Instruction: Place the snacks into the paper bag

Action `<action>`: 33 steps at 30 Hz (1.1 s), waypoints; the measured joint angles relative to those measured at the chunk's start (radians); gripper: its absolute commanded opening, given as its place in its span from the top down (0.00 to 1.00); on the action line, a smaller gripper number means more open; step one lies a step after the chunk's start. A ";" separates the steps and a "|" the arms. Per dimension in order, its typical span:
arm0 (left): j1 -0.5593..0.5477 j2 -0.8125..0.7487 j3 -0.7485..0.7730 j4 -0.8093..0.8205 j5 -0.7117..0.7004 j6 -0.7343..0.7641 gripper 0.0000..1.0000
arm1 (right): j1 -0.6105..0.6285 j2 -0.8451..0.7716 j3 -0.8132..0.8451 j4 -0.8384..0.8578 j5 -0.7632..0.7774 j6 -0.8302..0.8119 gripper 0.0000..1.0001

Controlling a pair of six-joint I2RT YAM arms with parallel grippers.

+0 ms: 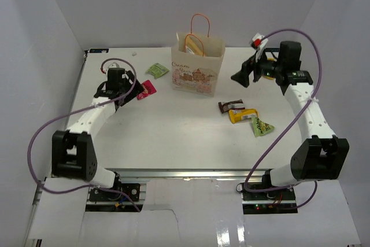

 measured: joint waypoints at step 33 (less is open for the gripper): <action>0.024 0.614 0.417 -0.058 -0.059 0.165 1.00 | -0.027 -0.127 -0.353 -0.169 0.086 -0.046 0.11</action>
